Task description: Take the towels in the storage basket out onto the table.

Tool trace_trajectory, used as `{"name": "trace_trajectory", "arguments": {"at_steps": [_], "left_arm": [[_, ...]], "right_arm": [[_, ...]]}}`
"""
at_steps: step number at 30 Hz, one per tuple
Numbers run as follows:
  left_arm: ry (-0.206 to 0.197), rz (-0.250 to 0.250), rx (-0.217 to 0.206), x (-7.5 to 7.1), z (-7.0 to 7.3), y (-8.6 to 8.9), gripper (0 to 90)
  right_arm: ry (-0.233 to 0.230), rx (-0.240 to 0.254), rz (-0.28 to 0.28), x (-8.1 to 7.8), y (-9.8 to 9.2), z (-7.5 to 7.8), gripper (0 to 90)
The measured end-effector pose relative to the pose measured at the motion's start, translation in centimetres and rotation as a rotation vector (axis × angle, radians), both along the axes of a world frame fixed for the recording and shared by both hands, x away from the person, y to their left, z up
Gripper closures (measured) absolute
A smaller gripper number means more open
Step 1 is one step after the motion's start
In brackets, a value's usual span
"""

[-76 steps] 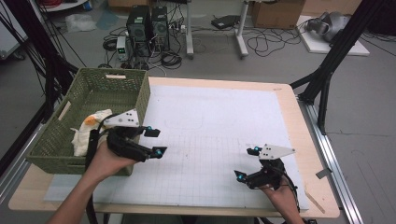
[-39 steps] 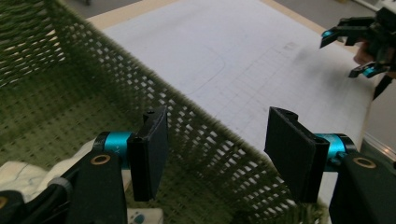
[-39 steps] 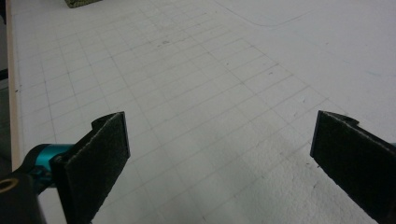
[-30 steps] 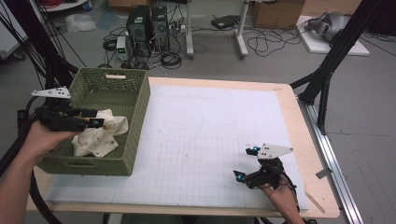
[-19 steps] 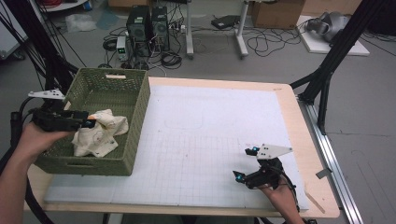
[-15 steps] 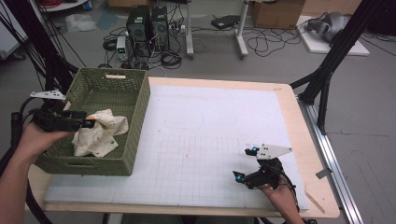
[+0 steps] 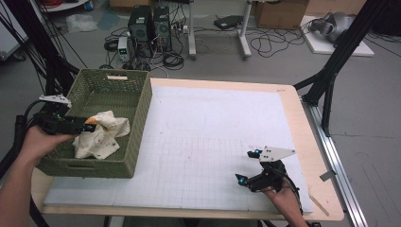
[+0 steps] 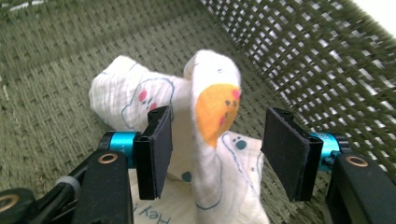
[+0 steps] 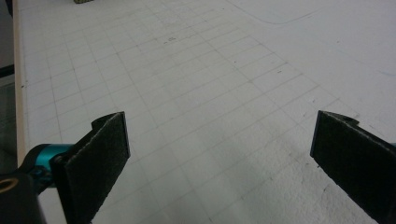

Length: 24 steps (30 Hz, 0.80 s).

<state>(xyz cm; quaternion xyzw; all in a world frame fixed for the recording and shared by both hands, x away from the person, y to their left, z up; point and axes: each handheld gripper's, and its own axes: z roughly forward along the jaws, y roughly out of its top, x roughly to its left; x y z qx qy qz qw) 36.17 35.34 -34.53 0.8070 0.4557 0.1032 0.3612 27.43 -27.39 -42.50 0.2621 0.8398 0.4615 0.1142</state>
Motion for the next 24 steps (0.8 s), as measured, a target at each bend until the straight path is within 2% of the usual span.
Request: {"name": "trace_trajectory", "arguments": {"at_steps": [5, 7, 9, 15, 20, 21, 22, 23, 24], "left_arm": [[0.036, -0.015, 0.024, 0.17, -0.35, -0.45, 57.4], [0.037, -0.017, 0.029, 0.18, -0.39, -0.51, 58.7], [0.035, -0.019, 0.036, 0.16, -0.40, -0.60, 64.5], [0.043, -0.050, 0.015, -0.05, -0.23, -0.55, 84.0], [0.037, -0.072, -0.011, -0.22, -0.02, -0.55, 85.3], [0.032, -0.075, -0.035, -0.35, 0.15, -0.50, 85.5], [0.032, -0.075, -0.035, -0.35, 0.15, -0.50, 85.6], [0.026, -0.078, -0.063, -0.50, 0.37, -0.36, 85.6], [0.026, -0.078, -0.063, -0.50, 0.37, -0.36, 85.6]], "right_arm": [[-0.002, -0.001, 0.004, -0.01, 0.01, 0.01, 3.7], [0.000, 0.000, 0.003, -0.01, 0.01, 0.01, 3.7], [0.000, 0.001, 0.007, -0.02, 0.02, 0.01, 3.7], [-0.005, 0.002, 0.011, 0.02, 0.02, 0.01, 3.7], [-0.001, 0.002, 0.011, -0.04, 0.04, 0.02, 3.7], [-0.008, 0.002, 0.009, -0.02, 0.02, 0.03, 3.7], [-0.004, 0.003, 0.008, -0.05, 0.01, 0.04, 3.7], [-0.001, 0.004, 0.008, -0.08, 0.00, 0.05, 3.7], [-0.004, 0.007, 0.007, -0.06, -0.01, 0.05, 3.7]]}}
